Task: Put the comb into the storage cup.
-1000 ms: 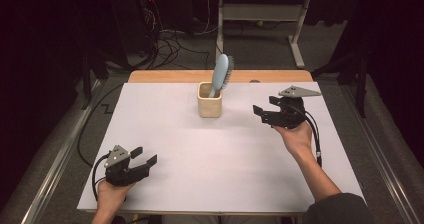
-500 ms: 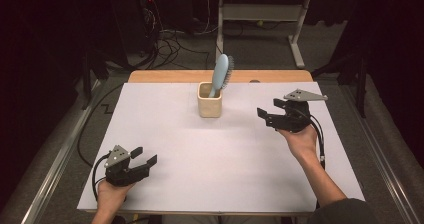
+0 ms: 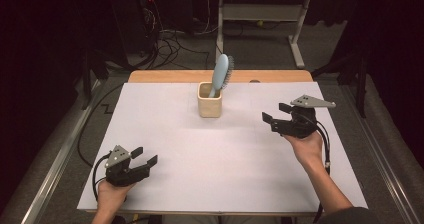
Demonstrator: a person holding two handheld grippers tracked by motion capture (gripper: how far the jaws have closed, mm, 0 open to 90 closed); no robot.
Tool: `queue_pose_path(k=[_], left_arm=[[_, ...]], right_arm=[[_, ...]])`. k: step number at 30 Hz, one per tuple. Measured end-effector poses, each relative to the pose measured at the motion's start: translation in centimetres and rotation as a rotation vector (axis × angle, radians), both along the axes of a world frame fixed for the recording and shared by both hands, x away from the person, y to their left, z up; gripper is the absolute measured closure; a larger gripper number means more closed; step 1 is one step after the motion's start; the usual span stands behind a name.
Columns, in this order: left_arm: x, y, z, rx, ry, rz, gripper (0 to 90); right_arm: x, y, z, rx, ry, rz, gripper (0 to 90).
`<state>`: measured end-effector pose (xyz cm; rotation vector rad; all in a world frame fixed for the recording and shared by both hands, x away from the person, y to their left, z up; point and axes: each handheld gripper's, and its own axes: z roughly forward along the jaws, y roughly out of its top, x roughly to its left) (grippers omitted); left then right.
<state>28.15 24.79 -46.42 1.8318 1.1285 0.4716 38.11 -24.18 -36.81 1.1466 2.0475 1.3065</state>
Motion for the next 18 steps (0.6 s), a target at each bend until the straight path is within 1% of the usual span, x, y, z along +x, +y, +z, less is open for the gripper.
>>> queue_pose_path(k=[11, 18], left_arm=[[0.0, 0.0, 0.0, -0.004, -0.001, 0.004, 34.5], [0.0, 0.0, 0.0, -0.004, -0.001, 0.005, 34.5]], right_arm=[[-0.7, -1.1, -0.6, 0.009, 0.007, -0.017, 26.8], [-1.1, -1.7, -0.8, 0.025, 0.003, -0.026, 26.5]])
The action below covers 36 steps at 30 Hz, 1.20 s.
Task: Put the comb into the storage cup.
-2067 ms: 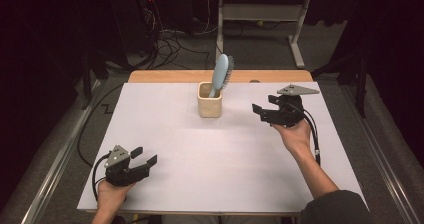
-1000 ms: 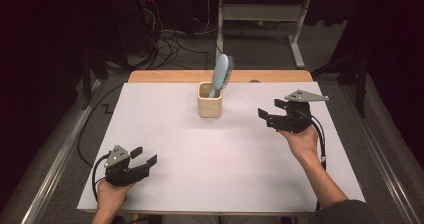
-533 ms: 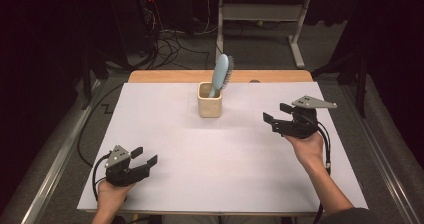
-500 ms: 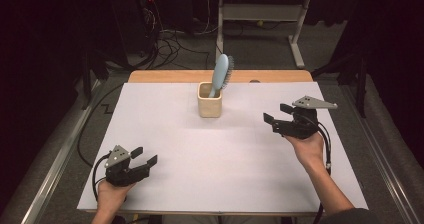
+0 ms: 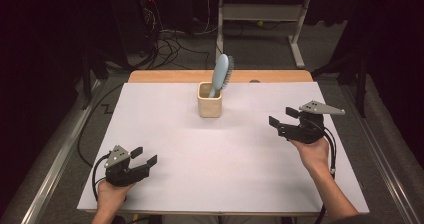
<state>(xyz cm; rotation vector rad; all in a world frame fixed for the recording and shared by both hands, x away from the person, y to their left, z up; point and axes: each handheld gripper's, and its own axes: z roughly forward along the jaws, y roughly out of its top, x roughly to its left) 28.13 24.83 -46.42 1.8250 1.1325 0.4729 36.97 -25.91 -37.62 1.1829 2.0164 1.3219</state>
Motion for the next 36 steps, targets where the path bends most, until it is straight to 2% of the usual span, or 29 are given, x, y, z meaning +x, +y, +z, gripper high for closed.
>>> queue_pose_path(k=[25, 36], left_arm=[[0.0, 0.0, 0.0, 0.002, 0.000, 0.001, 34.5], [-0.1, 0.0, 0.0, 0.005, -0.001, 0.003, 34.6]], right_arm=[[-1.6, -1.7, -0.8, 0.021, -0.017, -0.025, 26.8], [-2.8, -2.6, -1.1, 0.030, -0.021, -0.035, 26.8]])
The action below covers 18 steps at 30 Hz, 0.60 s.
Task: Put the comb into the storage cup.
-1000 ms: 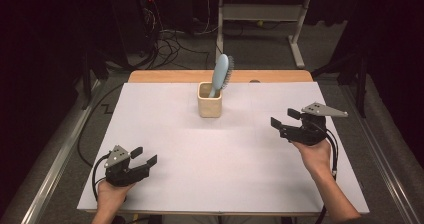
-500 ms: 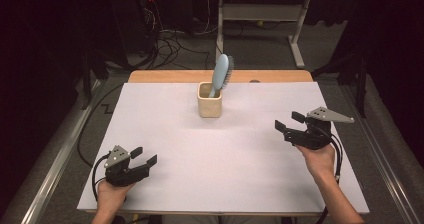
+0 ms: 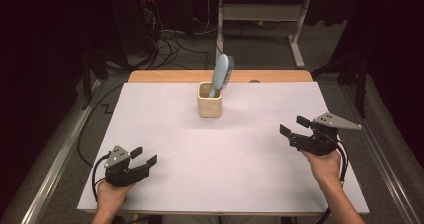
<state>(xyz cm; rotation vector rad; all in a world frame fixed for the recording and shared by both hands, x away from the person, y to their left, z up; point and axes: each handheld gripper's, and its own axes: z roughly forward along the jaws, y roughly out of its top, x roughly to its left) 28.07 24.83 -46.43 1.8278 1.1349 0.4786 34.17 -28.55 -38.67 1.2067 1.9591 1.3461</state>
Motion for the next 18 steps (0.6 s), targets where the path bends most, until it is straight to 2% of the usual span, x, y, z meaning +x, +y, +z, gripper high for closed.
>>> queue_pose_path(k=[18], left_arm=[[-0.1, 0.0, 0.0, 0.001, 0.000, 0.003, 34.7]], right_arm=[[-1.4, -1.2, -0.6, 0.011, -0.009, -0.014, 26.8]])
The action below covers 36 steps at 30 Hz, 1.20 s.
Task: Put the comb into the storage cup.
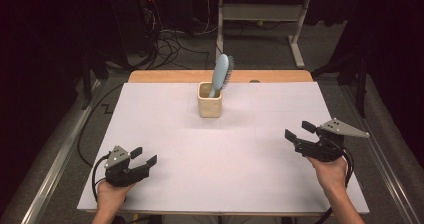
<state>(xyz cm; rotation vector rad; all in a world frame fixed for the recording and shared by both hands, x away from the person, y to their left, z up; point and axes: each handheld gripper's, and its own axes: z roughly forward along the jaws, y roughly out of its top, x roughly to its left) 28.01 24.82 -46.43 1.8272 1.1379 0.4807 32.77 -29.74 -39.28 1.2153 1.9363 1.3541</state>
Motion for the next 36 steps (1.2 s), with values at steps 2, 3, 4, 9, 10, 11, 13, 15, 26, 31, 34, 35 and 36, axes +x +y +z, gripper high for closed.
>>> queue_pose_path(k=[2, 3, 4, 9, 10, 11, 13, 15, 26, 31, 34, 35, 36], left_arm=[[0.0, 0.0, 0.0, 0.001, 0.001, -0.001, 34.7], [0.0, 0.0, 0.0, 0.001, 0.000, -0.001, 34.7], [0.0, 0.0, 0.0, 0.000, 0.001, -0.001, 34.7], [-0.1, 0.0, 0.1, 0.000, -0.004, 0.002, 34.8], [-0.1, 0.0, 0.1, -0.003, -0.007, 0.004, 34.8], [-0.1, 0.0, 0.1, -0.002, -0.007, 0.003, 34.8], [-0.1, -0.1, 0.1, -0.001, -0.006, 0.002, 34.8], [-0.1, -0.1, 0.1, -0.001, -0.006, 0.003, 34.8], [-0.1, 0.0, 0.1, -0.001, -0.006, 0.002, 34.8], [-0.1, 0.0, 0.1, -0.002, -0.006, 0.003, 34.8], [-0.1, 0.0, 0.1, -0.002, -0.006, 0.003, 34.8], [-0.1, 0.0, 0.1, -0.001, -0.006, 0.003, 34.8], [-0.1, 0.0, 0.1, -0.002, -0.006, 0.004, 34.8]], right_arm=[[-0.2, -0.1, 0.0, 0.003, -0.003, 0.000, 26.8], [-0.2, -0.1, 0.0, 0.003, -0.004, -0.001, 26.8], [-0.3, -0.2, 0.0, 0.005, -0.005, -0.002, 26.8], [-0.9, -0.6, -0.2, 0.022, -0.011, -0.006, 26.8], [-1.0, -0.7, -0.3, 0.025, -0.013, -0.008, 26.8], [-1.1, -0.8, -0.3, 0.025, -0.013, -0.010, 26.8], [-1.3, -0.9, -0.4, 0.029, -0.014, -0.012, 26.8], [-1.4, -1.0, -0.5, 0.032, -0.017, -0.012, 26.8], [-2.2, -1.6, -0.6, 0.045, -0.023, -0.022, 26.9], [-2.5, -1.7, -0.6, 0.045, -0.024, -0.026, 26.9], [-2.7, -1.9, -0.7, 0.045, -0.027, -0.028, 26.8], [-2.8, -1.9, -0.7, 0.044, -0.027, -0.030, 26.8], [-2.9, -1.9, -0.7, 0.045, -0.026, -0.031, 26.8]])
